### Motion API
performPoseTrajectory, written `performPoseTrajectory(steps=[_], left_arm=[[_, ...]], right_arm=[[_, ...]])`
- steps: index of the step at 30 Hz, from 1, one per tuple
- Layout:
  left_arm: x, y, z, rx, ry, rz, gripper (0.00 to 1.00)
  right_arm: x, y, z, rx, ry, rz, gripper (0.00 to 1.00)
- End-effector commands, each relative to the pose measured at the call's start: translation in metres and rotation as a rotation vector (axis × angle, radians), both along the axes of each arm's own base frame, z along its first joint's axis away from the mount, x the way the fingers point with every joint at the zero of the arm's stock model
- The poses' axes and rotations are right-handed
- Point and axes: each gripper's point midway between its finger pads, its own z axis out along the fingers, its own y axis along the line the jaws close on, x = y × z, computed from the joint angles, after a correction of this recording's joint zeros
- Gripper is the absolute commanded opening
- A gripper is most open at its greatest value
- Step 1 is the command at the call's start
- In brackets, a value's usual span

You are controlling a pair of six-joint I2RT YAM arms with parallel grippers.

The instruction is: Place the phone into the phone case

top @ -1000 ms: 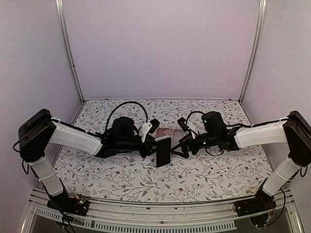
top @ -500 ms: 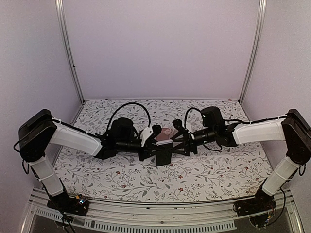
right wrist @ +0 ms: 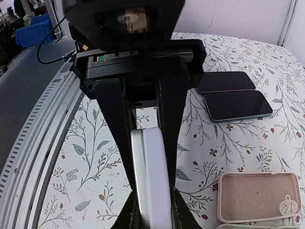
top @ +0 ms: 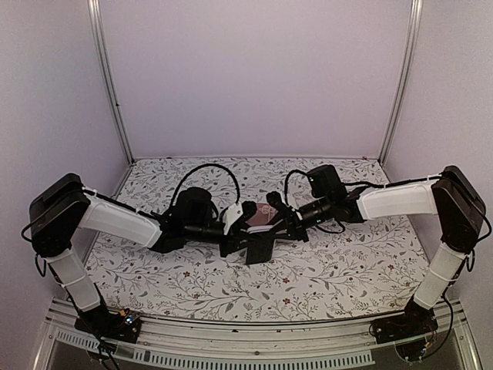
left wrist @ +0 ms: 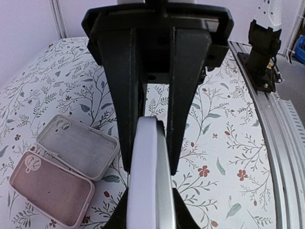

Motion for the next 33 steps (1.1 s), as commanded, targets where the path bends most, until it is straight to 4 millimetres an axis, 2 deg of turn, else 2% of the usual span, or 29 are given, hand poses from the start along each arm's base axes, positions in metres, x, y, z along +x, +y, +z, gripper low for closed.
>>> performPoseTrajectory(steps=[1,2,5,6,11,15,20,23,28,30,32,33], left_arm=[[-0.001,0.021,-0.050,0.159,0.105,0.071,0.00],[0.000,0.021,-0.047,0.154,0.101,0.077,0.04],[0.002,0.022,-0.038,0.121,0.078,0.092,0.35],[0.002,0.022,-0.033,0.106,0.065,0.096,0.40],[-0.008,0.027,-0.005,-0.007,-0.010,0.077,0.50],[-0.011,0.028,0.005,-0.048,-0.011,0.074,0.50],[-0.021,0.025,0.024,-0.121,-0.031,0.020,0.51],[-0.028,0.019,0.034,-0.139,-0.008,-0.032,0.49],[-0.038,0.010,0.053,-0.174,-0.010,-0.072,0.39],[-0.038,0.008,0.059,-0.179,-0.031,-0.055,0.29],[-0.035,0.006,0.064,-0.180,-0.050,-0.022,0.05],[-0.035,0.005,0.066,-0.182,-0.057,-0.008,0.00]], right_arm=[[-0.003,-0.004,-0.009,-0.051,0.035,0.013,0.02],[-0.004,-0.005,-0.010,-0.055,0.035,0.013,0.00],[-0.006,-0.007,-0.006,-0.051,0.027,0.014,0.00],[-0.006,-0.007,-0.005,-0.049,0.025,0.014,0.00],[-0.013,-0.007,0.012,-0.008,0.013,0.044,0.00],[-0.018,-0.006,0.029,0.027,0.013,0.067,0.00],[-0.037,-0.009,0.060,0.111,0.009,0.148,0.00],[-0.041,-0.009,0.081,0.150,-0.026,0.161,0.00],[-0.049,-0.009,0.108,0.205,-0.074,0.171,0.00],[-0.051,-0.007,0.112,0.211,-0.080,0.173,0.00],[-0.054,-0.006,0.115,0.215,-0.082,0.179,0.00],[-0.055,-0.005,0.116,0.215,-0.078,0.180,0.00]])
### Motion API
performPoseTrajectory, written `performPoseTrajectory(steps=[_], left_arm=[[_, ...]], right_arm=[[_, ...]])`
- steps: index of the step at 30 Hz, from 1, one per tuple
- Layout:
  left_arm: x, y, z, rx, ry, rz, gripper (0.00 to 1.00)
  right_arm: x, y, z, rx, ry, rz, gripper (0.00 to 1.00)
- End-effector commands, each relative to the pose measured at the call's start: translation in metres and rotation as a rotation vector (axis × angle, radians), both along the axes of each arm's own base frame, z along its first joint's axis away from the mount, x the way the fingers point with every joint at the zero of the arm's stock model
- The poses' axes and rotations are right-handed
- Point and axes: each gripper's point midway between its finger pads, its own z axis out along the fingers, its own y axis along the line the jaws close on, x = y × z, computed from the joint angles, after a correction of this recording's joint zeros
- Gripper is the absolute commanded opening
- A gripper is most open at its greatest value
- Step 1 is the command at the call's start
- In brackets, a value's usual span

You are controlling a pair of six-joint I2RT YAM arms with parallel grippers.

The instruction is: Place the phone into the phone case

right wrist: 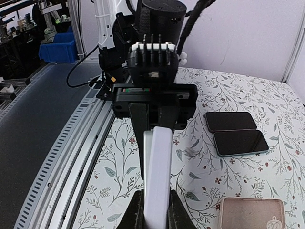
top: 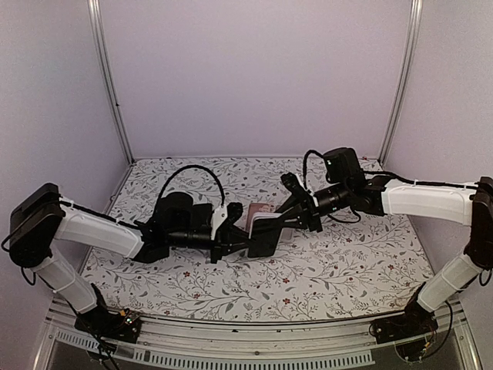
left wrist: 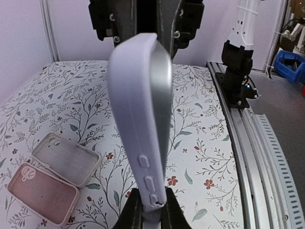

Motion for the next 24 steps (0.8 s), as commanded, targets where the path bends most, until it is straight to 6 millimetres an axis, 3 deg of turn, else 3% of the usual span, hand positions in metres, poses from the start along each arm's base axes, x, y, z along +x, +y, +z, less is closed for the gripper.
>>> performPoseTrajectory(steps=[1,8,10,11,14,16,19,20,21,22,24], left_arm=[[0.006,-0.009,0.030,-0.048,-0.059,0.064,0.00],[0.004,-0.011,0.048,-0.054,-0.095,0.115,0.00],[0.000,-0.014,0.051,-0.055,-0.095,0.104,0.26],[0.000,-0.015,0.052,-0.054,-0.095,0.101,0.28],[-0.002,-0.018,0.056,-0.062,-0.096,0.094,0.22],[-0.003,-0.019,0.059,-0.066,-0.102,0.092,0.00],[-0.003,-0.018,0.059,-0.055,-0.111,0.101,0.00],[-0.003,-0.017,0.059,-0.050,-0.116,0.110,0.00],[-0.003,-0.016,0.058,-0.040,-0.123,0.120,0.00],[-0.002,-0.015,0.057,-0.027,-0.132,0.132,0.00],[0.000,-0.014,0.053,0.002,-0.155,0.153,0.00]], right_arm=[[-0.020,0.006,0.037,0.098,-0.038,0.084,0.00],[-0.025,0.009,0.046,0.119,-0.064,0.084,0.00],[-0.028,0.010,0.050,0.129,-0.067,0.092,0.00],[-0.030,0.011,0.052,0.134,-0.070,0.095,0.00],[-0.034,0.012,0.059,0.148,-0.081,0.104,0.00],[-0.036,0.011,0.062,0.153,-0.082,0.109,0.00],[-0.036,0.010,0.063,0.150,-0.086,0.100,0.02],[-0.034,0.009,0.062,0.141,-0.089,0.083,0.11],[-0.030,0.009,0.060,0.128,-0.096,0.055,0.26],[-0.025,0.011,0.056,0.109,-0.104,0.021,0.51],[-0.022,0.013,0.049,0.064,-0.115,-0.010,0.67]])
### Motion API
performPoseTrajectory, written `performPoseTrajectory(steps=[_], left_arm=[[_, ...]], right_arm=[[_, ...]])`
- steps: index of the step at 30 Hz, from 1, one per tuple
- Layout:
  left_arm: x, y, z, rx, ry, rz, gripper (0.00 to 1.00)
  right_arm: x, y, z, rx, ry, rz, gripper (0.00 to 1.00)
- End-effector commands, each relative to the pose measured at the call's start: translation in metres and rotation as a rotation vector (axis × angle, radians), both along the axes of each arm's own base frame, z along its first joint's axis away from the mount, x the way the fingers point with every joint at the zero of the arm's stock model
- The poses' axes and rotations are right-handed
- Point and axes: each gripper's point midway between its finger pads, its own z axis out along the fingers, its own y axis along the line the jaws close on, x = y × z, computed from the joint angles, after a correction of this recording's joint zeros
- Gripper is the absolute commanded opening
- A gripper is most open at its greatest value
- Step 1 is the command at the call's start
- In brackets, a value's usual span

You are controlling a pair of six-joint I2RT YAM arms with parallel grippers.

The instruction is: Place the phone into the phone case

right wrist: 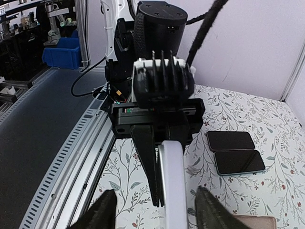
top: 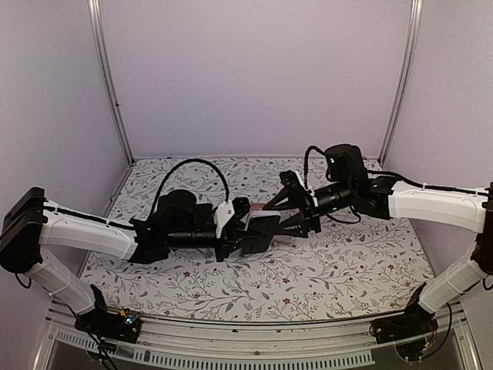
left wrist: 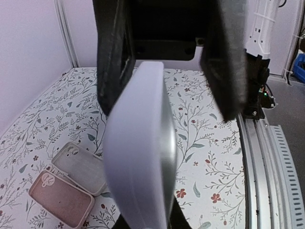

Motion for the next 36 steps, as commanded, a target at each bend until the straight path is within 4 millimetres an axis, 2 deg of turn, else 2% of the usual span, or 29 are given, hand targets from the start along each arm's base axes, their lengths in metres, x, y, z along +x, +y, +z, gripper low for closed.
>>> performPoseTrajectory(steps=[1,6,14,16,17,21,24,29,30,32,33,36], left_arm=[[0.008,-0.001,0.020,0.004,-0.086,0.061,0.00],[0.006,-0.003,0.021,0.022,-0.105,0.056,0.00],[-0.005,-0.007,0.023,0.020,-0.107,0.028,0.00],[-0.007,-0.008,0.024,0.016,-0.109,0.021,0.00],[-0.008,-0.008,0.025,0.015,-0.109,0.021,0.00],[-0.010,-0.009,0.026,0.012,-0.112,0.018,0.00],[-0.009,-0.008,0.025,0.013,-0.112,0.020,0.00],[-0.009,-0.009,0.026,0.010,-0.112,0.022,0.00],[-0.009,-0.009,0.026,0.009,-0.108,0.023,0.00],[-0.010,-0.008,0.030,-0.002,-0.104,0.024,0.00],[-0.011,-0.008,0.033,-0.012,-0.103,0.022,0.00],[-0.018,-0.004,0.049,-0.066,-0.104,0.004,0.00]], right_arm=[[-0.006,0.006,0.018,0.002,-0.085,-0.018,0.70],[-0.016,0.021,0.012,-0.014,-0.132,0.034,0.72],[-0.005,0.032,0.000,-0.040,-0.152,0.035,0.71],[-0.003,0.034,-0.004,-0.051,-0.143,0.036,0.67],[-0.001,0.035,-0.007,-0.059,-0.136,0.034,0.62],[-0.002,0.037,-0.012,-0.073,-0.105,0.039,0.20],[-0.001,0.036,-0.016,-0.093,-0.094,0.031,0.00],[0.000,0.033,-0.014,-0.101,-0.098,0.014,0.00],[0.001,0.033,-0.012,-0.099,-0.104,0.005,0.11],[0.006,0.032,-0.007,-0.096,-0.088,-0.026,0.47],[0.008,0.030,-0.002,-0.085,-0.079,-0.034,0.57],[0.011,0.014,0.006,-0.019,-0.031,-0.055,0.66]])
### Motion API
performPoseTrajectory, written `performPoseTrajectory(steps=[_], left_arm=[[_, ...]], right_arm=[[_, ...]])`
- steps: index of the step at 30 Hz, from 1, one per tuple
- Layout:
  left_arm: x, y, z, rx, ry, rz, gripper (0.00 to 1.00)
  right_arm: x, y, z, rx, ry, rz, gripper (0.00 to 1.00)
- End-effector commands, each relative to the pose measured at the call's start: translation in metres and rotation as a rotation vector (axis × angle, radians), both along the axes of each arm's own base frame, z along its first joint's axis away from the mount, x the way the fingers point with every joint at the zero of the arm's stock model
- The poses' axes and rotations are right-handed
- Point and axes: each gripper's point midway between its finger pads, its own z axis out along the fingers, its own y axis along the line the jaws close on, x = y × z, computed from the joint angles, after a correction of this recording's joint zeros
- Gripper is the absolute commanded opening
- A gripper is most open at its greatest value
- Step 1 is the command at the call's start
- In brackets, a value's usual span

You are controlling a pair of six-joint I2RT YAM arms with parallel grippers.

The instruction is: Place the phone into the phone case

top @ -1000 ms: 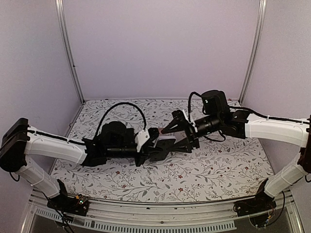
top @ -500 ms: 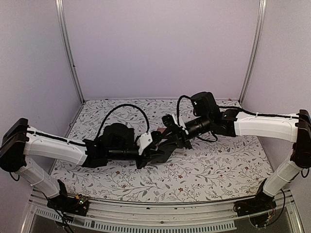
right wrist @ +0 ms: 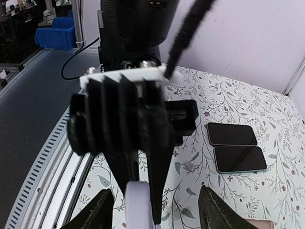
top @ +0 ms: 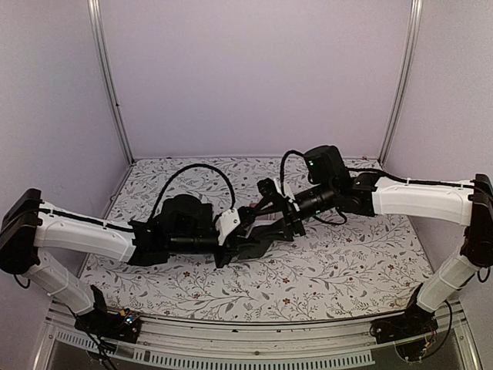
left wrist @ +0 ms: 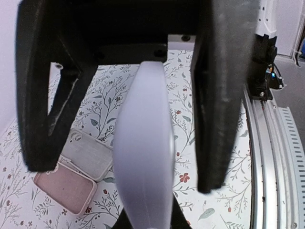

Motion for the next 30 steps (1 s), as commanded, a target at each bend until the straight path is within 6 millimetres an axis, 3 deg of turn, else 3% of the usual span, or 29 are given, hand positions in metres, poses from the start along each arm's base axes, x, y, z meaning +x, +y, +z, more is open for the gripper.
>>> performPoseTrajectory(steps=[1,5,8,13,16,18,19,20,21,25,30], left_arm=[[-0.013,-0.004,0.073,-0.215,-0.075,-0.046,0.00],[-0.019,-0.002,0.083,-0.257,-0.076,-0.069,0.00],[-0.020,-0.005,0.082,-0.248,-0.066,-0.080,0.00],[-0.024,-0.007,0.086,-0.263,-0.057,-0.105,0.00],[-0.024,-0.006,0.089,-0.269,-0.055,-0.105,0.00],[-0.025,-0.005,0.089,-0.272,-0.052,-0.101,0.00],[-0.024,-0.004,0.088,-0.270,-0.050,-0.094,0.06],[-0.023,-0.003,0.086,-0.263,-0.048,-0.089,0.20],[-0.023,-0.003,0.083,-0.254,-0.049,-0.086,0.27],[-0.020,0.002,0.070,-0.221,-0.051,-0.057,0.26],[-0.020,0.007,0.066,-0.209,-0.049,-0.046,0.29]], right_arm=[[0.010,-0.021,0.028,0.113,0.035,-0.060,0.68],[-0.002,-0.030,0.035,0.171,0.080,-0.061,0.68],[-0.003,-0.028,0.040,0.191,0.129,-0.066,0.60],[-0.010,-0.024,0.052,0.228,0.144,-0.017,0.17],[-0.016,-0.024,0.058,0.239,0.138,0.020,0.00],[-0.019,-0.025,0.063,0.246,0.138,0.031,0.00],[-0.020,-0.026,0.068,0.254,0.134,0.036,0.00],[-0.023,-0.028,0.075,0.267,0.128,0.049,0.00],[-0.027,-0.029,0.081,0.278,0.125,0.067,0.00],[-0.035,-0.035,0.106,0.320,0.092,0.091,0.00],[-0.035,-0.038,0.118,0.340,0.056,0.076,0.00]])
